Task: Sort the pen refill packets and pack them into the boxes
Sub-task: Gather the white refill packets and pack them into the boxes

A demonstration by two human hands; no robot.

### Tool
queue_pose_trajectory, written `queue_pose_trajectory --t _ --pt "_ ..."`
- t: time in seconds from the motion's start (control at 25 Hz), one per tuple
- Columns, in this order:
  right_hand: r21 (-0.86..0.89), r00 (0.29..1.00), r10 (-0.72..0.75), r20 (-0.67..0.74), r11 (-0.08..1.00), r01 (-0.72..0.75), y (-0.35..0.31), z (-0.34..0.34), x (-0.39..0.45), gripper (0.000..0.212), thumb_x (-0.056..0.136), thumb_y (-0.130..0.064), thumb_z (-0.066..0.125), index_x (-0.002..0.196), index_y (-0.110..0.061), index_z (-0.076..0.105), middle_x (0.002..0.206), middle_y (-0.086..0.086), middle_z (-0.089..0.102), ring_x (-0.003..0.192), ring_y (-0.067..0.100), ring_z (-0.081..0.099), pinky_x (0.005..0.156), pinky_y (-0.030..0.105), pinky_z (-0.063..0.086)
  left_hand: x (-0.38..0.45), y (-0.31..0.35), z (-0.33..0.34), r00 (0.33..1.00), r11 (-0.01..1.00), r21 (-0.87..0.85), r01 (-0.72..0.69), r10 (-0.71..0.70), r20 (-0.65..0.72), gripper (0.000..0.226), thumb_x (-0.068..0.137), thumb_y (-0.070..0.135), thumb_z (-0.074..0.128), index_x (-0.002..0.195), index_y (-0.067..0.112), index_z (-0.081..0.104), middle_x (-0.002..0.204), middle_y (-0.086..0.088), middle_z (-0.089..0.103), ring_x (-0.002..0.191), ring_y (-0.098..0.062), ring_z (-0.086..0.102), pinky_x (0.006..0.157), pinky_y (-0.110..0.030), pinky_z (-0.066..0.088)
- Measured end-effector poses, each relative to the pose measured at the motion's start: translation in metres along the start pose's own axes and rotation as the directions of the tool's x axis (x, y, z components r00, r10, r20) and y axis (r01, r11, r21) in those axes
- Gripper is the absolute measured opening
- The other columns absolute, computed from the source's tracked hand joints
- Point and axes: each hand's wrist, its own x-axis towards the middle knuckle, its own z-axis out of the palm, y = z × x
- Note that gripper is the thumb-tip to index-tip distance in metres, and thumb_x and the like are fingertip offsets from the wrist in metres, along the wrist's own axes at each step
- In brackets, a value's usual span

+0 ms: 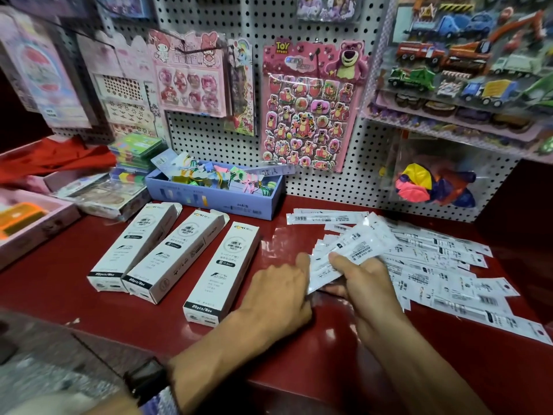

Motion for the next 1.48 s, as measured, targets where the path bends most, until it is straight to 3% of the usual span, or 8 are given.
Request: queue_pose_trajectory --t 0.16,0.24,0.4,0.52,0.88,1.08,1.2,1.48 --pt "0.142 0.997 -0.015 -0.074 0.99 0.026 -0.015 -0.014 0.017 0.018 0.095 -0.005 0.058 0.112 -0.001 0.063 0.104 0.018 0.074 0.085 0.029 0.074 0.057 0.034 0.06 0.004 -0.018 -0.027 0.994 0.96 -0.269 0.072 -0.046 0.103 0.074 0.08 0.071 0.05 0.142 0.032 0.033 0.143 0.002 0.047 0.131 -0.023 0.042 0.104 -0.044 0.04" --pt "0.109 0.998 0.005 -0.064 0.994 0.002 -0.017 -0.019 0.019 0.016 0.095 -0.006 0.058 0.11 -0.001 0.062 0.104 0.017 0.075 0.087 0.03 0.074 0.057 0.034 0.062 0.01 -0.046 -0.042 0.983 0.88 -0.451 0.149 -0.18 -0.028 0.05 0.087 0.062 0.051 0.128 0.034 0.053 0.129 0.005 0.061 0.116 -0.019 0.056 0.098 -0.037 0.045" --pt "-0.118 0.979 0.015 0.203 0.993 0.009 -0.003 -0.001 -0.01 0.011 0.094 -0.005 0.059 0.103 -0.001 0.065 0.094 0.015 0.077 0.085 0.032 0.074 0.061 0.037 0.06 0.011 -0.135 -0.041 0.84 0.839 0.056 0.541 -0.536 -0.084 0.045 0.088 0.038 0.054 0.13 0.023 0.048 0.133 -0.009 0.052 0.12 -0.035 0.048 0.094 -0.045 0.043" --pt "-0.172 0.962 0.016 0.272 0.985 0.032 0.015 0.031 -0.02 0.007 0.094 -0.006 0.06 0.098 -0.005 0.066 0.094 0.011 0.077 0.083 0.025 0.075 0.066 0.042 0.061 0.002 -0.159 -0.026 0.764 0.77 0.036 0.637 -0.637 0.104 0.05 0.076 0.026 0.058 0.123 0.022 0.043 0.137 -0.008 0.041 0.12 -0.036 0.049 0.092 -0.049 0.044" --pt "0.193 0.995 -0.1 -0.023 0.976 0.103 0.013 0.069 -0.005 0.012 0.095 -0.008 0.06 0.107 -0.012 0.063 0.107 0.009 0.074 0.084 0.015 0.075 0.064 0.029 0.061 0.003 -0.115 -0.068 0.784 0.906 -0.304 0.293 -0.41 -0.466 0.091 0.066 0.017 0.068 0.146 0.033 0.027 0.112 -0.008 0.041 0.106 -0.032 0.041 0.081 -0.038 0.035" --pt "0.467 0.953 -0.079 -0.293 0.858 0.215 -0.078 0.0 -0.006 0.017 0.091 -0.013 0.067 0.094 -0.012 0.049 0.108 0.01 0.066 0.074 0.009 0.072 0.076 0.036 0.062 0.008 -0.063 -0.065 0.867 0.922 -0.364 -0.134 -0.069 -0.494 0.075 0.07 0.025 0.072 0.139 0.02 0.042 0.126 -0.001 0.053 0.116 -0.018 0.047 0.091 -0.019 0.032" --pt "0.605 0.903 -0.244 -0.354 0.677 0.42 -0.121 -0.035 -0.021 0.02 0.09 -0.013 0.066 0.102 -0.013 0.05 0.108 0.005 0.068 0.082 0.012 0.074 0.074 0.033 0.06 0.015 -0.036 -0.05 0.88 0.957 -0.233 -0.17 0.041 -0.473 0.073 0.066 0.035 0.064 0.135 0.021 0.044 0.126 0.001 0.058 0.114 -0.021 0.052 0.091 -0.031 0.04" --pt "0.018 0.824 -0.428 -0.372 0.884 0.468 -0.094 -0.039 -0.008 0.021 0.089 -0.023 0.07 0.102 -0.008 0.065 0.094 0.003 0.074 0.086 0.02 0.073 0.078 0.043 0.061 0.03 -0.026 -0.033 0.905 0.959 -0.255 -0.126 0.006 -0.425 0.077 0.062 0.036 0.065 0.136 0.029 0.044 0.122 0.005 0.064 0.108 -0.024 0.057 0.083 -0.04 0.046"
